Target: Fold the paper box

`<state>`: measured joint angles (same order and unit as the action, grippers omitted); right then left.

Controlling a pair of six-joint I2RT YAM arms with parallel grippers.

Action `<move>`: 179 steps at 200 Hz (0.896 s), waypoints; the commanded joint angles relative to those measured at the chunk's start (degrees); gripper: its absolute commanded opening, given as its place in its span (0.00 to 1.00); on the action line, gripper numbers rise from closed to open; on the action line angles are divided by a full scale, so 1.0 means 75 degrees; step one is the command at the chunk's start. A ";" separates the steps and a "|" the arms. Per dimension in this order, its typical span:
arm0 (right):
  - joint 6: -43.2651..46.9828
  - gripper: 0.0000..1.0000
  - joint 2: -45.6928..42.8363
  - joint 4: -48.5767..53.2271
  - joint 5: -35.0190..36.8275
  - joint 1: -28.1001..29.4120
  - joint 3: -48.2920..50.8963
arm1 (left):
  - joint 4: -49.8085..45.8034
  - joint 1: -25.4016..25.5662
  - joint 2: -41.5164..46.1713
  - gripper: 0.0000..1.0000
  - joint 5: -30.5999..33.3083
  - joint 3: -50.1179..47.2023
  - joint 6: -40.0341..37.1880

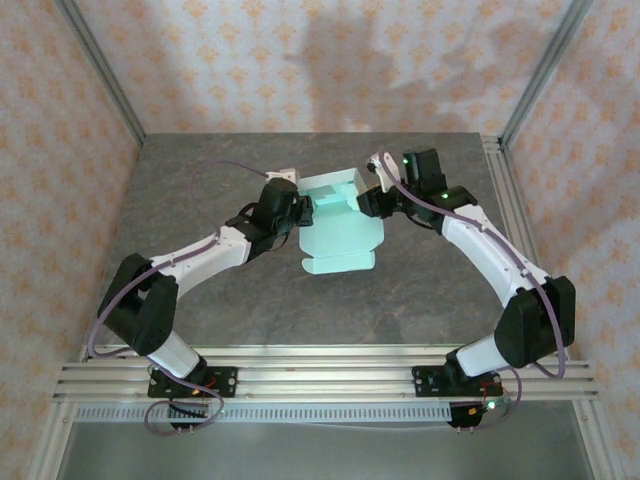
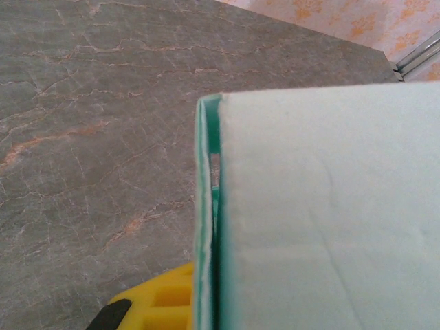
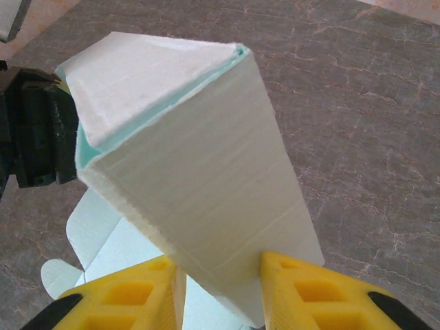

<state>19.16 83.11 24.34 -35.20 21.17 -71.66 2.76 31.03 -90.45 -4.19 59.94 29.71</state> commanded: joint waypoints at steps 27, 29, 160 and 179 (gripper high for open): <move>0.0065 0.33 0.0170 -0.0185 0.0247 0.0332 -0.0247 | 0.0196 0.0060 0.0015 0.00 -0.0227 0.0225 0.0012; 0.0060 0.33 0.0175 -0.0192 0.0265 0.0336 -0.0261 | 0.0189 0.0065 0.0020 0.00 -0.0227 0.0229 0.0011; -0.0243 0.25 0.0280 -0.2210 0.4893 0.2062 0.0435 | 0.0220 0.0059 -0.0101 0.00 -0.0333 0.0313 0.0039; -0.0222 0.22 0.0341 -0.2420 0.5285 0.2212 0.0498 | 0.0223 0.0060 -0.0109 0.00 -0.0344 0.0307 0.0039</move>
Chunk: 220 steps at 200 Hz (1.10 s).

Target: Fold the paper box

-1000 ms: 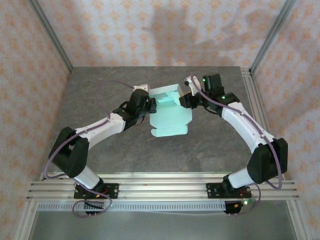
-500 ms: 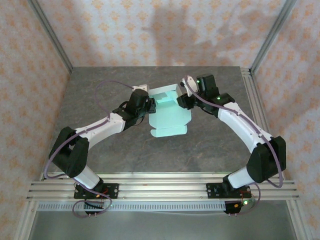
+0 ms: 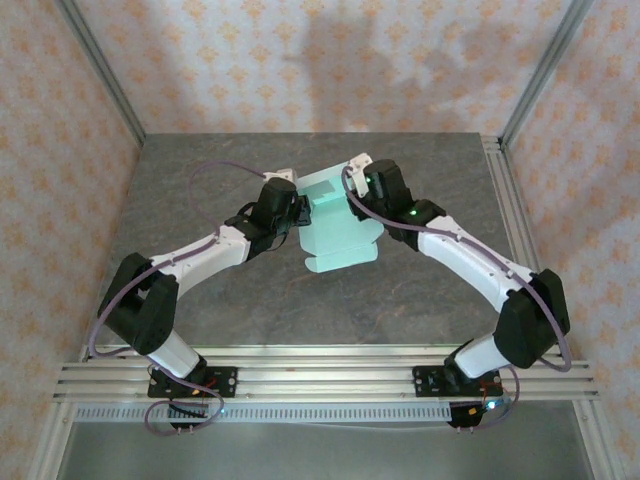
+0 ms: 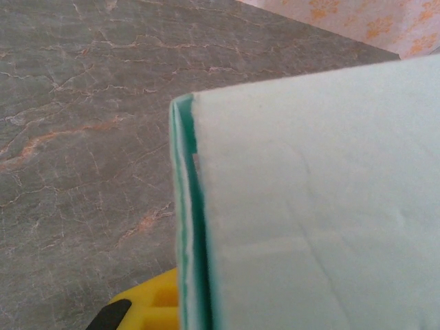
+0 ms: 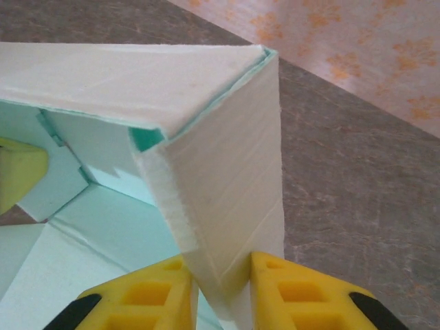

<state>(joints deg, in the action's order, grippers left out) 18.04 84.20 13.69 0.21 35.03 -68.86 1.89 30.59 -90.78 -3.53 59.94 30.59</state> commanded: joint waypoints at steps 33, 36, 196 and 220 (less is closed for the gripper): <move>0.0070 0.21 0.0345 -0.1119 0.1074 0.0525 0.0076 | 0.0343 0.0106 -0.0065 0.00 -0.0414 0.0293 -0.0098; 0.0073 0.21 0.0355 -0.1138 0.1134 0.0541 0.0076 | 0.0345 0.0108 -0.0065 0.00 -0.0409 0.0287 -0.0096; 0.0155 0.12 0.1006 -0.1548 0.3171 0.0977 -0.0240 | 0.0404 0.0030 -0.0025 0.00 -0.0490 0.0176 -0.0042; 0.0182 0.13 0.1067 -0.1574 0.3285 0.0978 -0.0304 | 0.0390 0.0020 -0.0001 0.00 -0.0487 0.0158 -0.0047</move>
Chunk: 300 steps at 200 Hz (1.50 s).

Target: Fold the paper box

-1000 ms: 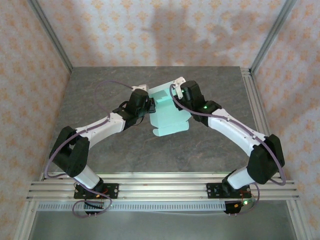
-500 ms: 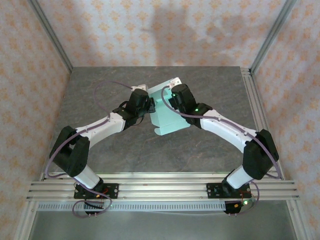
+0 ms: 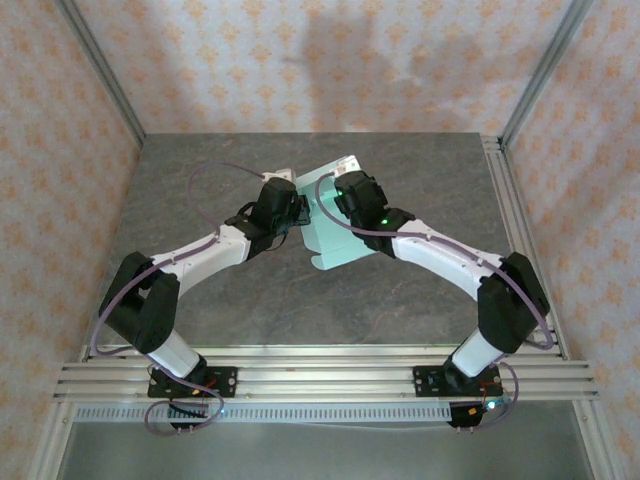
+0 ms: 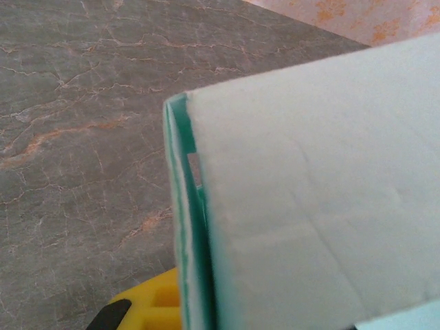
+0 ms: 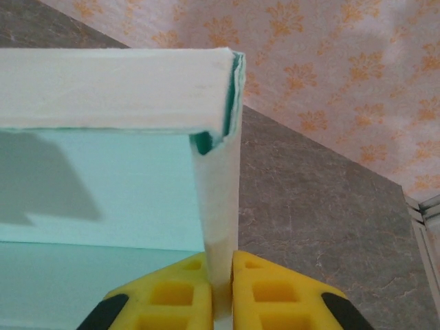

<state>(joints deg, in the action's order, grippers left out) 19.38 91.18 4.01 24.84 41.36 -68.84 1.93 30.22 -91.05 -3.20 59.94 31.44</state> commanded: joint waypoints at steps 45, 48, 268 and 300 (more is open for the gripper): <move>0.0742 0.01 0.0449 -0.0573 0.1138 0.0390 -0.0363 | 0.0386 0.0061 0.0081 0.00 -0.0531 0.0152 -0.0159; 0.0829 0.01 0.0483 -0.0639 0.1287 0.0432 -0.0356 | 0.0387 0.0061 0.0081 0.00 -0.0534 0.0152 -0.0161; 0.0265 0.66 -0.1699 -0.0464 -0.2314 -0.0015 0.0647 | -0.0006 0.0029 0.0011 0.00 -0.0535 0.0353 -0.0159; 0.0304 0.72 -0.2161 0.0026 -0.3346 -0.0065 0.0609 | -0.0173 0.0002 -0.0054 0.00 -0.0512 0.0473 0.0118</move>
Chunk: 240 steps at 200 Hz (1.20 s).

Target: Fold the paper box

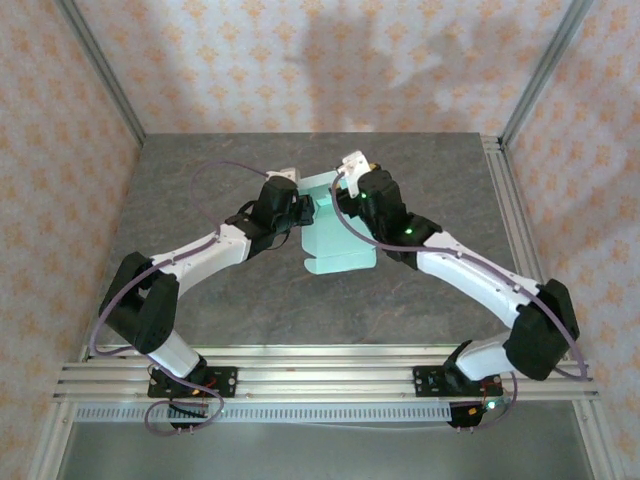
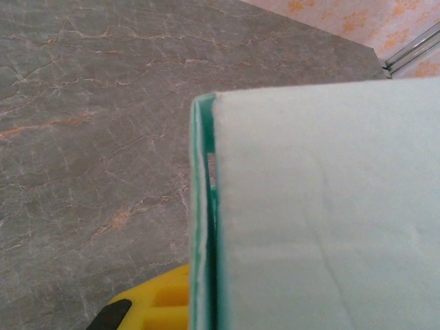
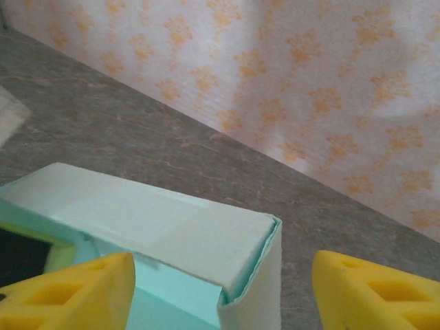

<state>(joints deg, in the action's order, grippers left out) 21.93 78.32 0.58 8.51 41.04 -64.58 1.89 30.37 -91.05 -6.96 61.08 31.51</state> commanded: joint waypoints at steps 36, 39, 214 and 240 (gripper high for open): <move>0.0203 0.74 -0.0647 0.0443 -0.0765 -0.0002 0.0240 | -0.0570 -0.0064 -0.0107 0.00 0.0084 0.0505 0.0332; 0.0236 0.73 -0.0627 0.0413 -0.0595 0.0001 0.0251 | -0.0597 -0.0071 -0.0104 0.00 0.0076 0.0505 0.0344; 0.1436 0.42 0.2245 -0.1503 0.4691 0.0715 -0.0943 | -0.0884 -0.0176 -0.0306 0.00 -0.0068 0.0650 0.0428; 0.1449 0.31 0.2349 -0.1441 0.4745 0.0716 -0.0968 | -0.0915 -0.0191 -0.0280 0.00 -0.0065 0.0647 0.0413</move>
<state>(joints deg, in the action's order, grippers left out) 32.60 95.29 -8.88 40.86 46.35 -70.08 -3.68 29.56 -92.95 -7.11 63.88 34.48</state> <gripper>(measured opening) 0.344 0.074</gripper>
